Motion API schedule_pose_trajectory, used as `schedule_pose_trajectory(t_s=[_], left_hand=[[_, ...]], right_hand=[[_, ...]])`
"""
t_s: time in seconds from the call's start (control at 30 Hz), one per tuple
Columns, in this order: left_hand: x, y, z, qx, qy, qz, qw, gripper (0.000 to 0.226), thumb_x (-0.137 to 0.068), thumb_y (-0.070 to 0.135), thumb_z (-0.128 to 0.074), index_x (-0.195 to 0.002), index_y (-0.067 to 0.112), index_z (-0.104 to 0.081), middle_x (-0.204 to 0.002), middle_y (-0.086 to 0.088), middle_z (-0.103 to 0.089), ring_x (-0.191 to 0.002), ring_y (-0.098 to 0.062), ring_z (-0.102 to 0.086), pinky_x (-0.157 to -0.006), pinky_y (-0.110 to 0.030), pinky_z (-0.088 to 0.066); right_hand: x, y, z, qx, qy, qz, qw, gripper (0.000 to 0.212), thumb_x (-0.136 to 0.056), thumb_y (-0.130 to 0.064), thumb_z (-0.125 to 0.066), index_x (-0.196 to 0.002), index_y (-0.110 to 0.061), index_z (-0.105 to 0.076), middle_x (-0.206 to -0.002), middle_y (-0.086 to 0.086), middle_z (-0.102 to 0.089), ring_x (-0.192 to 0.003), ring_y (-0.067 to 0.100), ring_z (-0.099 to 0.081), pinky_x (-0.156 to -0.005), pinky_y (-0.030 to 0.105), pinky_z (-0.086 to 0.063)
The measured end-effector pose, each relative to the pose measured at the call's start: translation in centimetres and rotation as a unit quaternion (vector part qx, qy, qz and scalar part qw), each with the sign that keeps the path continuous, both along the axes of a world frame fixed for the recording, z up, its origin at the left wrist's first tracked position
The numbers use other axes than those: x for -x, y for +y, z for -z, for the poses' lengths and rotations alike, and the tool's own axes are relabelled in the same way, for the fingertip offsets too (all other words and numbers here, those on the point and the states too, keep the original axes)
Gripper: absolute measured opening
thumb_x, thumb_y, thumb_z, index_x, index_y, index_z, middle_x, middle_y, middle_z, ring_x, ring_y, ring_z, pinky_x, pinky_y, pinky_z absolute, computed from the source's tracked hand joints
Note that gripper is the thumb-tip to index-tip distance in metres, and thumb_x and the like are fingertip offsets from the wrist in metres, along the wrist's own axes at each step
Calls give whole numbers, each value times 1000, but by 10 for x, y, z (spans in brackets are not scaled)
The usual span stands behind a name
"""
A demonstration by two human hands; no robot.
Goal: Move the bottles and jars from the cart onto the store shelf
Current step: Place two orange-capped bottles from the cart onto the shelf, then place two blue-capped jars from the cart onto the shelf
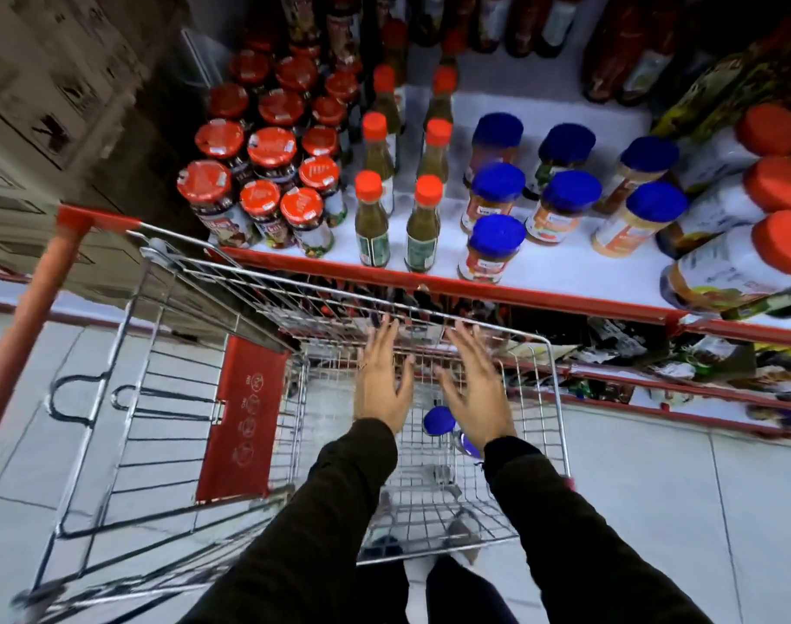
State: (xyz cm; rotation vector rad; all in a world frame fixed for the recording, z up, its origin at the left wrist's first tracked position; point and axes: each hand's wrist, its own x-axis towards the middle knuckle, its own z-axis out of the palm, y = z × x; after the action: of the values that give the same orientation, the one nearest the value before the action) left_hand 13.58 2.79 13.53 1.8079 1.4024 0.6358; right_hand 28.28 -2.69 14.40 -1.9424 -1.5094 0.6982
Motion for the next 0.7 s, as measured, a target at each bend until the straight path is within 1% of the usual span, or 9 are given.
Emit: schedule_pose_trajectory(t_s=[0.1,0.17,0.27,0.33,0.4,0.5,0.57,0.63,0.7], left_hand=[[-2,-20,31,50,35,32,998,58,-104,34,-39,-157,30,-14,-166,13,-12,-153,-7,-2,-122,-28,-10],[-5,-30,54,90,50,50,993,60,-103,27,-41,-157,28,-14,-166,10,-12,-154,-8,-2,-120,-24,-9],[-6,-39,94,184,73,70,978,68,-99,11,-46,-158,24,-12,-166,3,-13,-154,-14,-9,-117,-19,-11],[-9,-41,121,229,99,93,964,73,-96,7,-51,-158,19,-13,-166,-2,-16,-153,-17,-16,-119,-19,-13],[-14,-43,144,259,117,109,953,76,-92,6,-57,-157,15,-17,-164,-5,-21,-151,-21,-23,-119,-21,-16],[-28,-47,173,287,112,96,946,74,-88,6,-66,-152,11,-30,-156,-10,-37,-144,-26,-37,-115,-25,-27],[-37,-49,187,277,107,75,952,69,-85,7,-70,-147,9,-39,-145,-13,-52,-134,-29,-49,-109,-29,-38],[-42,-50,197,266,97,47,958,63,-83,7,-73,-140,8,-47,-133,-14,-61,-123,-31,-57,-101,-31,-45],[-43,-50,201,259,83,24,962,56,-81,7,-75,-132,6,-53,-125,-16,-66,-115,-32,-62,-94,-32,-49]], right_hand=[[-20,-33,34,81,13,1,997,60,-105,-36,-50,-160,-28,-27,-170,-12,-17,-159,8,-9,-124,26,-15],[-36,-50,58,140,41,8,989,67,-102,-25,-55,-161,-26,-23,-171,-8,-17,-159,12,-11,-124,25,-16],[-57,-70,92,251,72,-8,965,85,-91,-6,-67,-161,-16,-21,-170,5,-21,-158,22,-20,-119,20,-17],[-67,-78,119,324,81,-32,942,92,-85,-4,-74,-160,-10,-22,-168,10,-23,-155,27,-27,-117,18,-20],[-69,-80,139,369,84,-42,925,92,-81,-8,-81,-157,-7,-29,-165,11,-28,-151,27,-34,-114,18,-23],[-67,-80,167,347,53,-13,936,81,-77,-15,-85,-148,-7,-46,-151,13,-49,-137,30,-51,-112,27,-38],[-65,-78,177,317,18,6,948,71,-75,-17,-85,-139,-11,-55,-138,13,-61,-125,31,-59,-102,34,-48],[-65,-78,185,299,4,12,954,63,-74,-17,-84,-132,-13,-60,-128,11,-67,-116,32,-63,-93,36,-53],[-66,-78,187,288,6,18,957,58,-74,-14,-83,-128,-13,-62,-123,10,-69,-112,32,-66,-89,36,-55]])
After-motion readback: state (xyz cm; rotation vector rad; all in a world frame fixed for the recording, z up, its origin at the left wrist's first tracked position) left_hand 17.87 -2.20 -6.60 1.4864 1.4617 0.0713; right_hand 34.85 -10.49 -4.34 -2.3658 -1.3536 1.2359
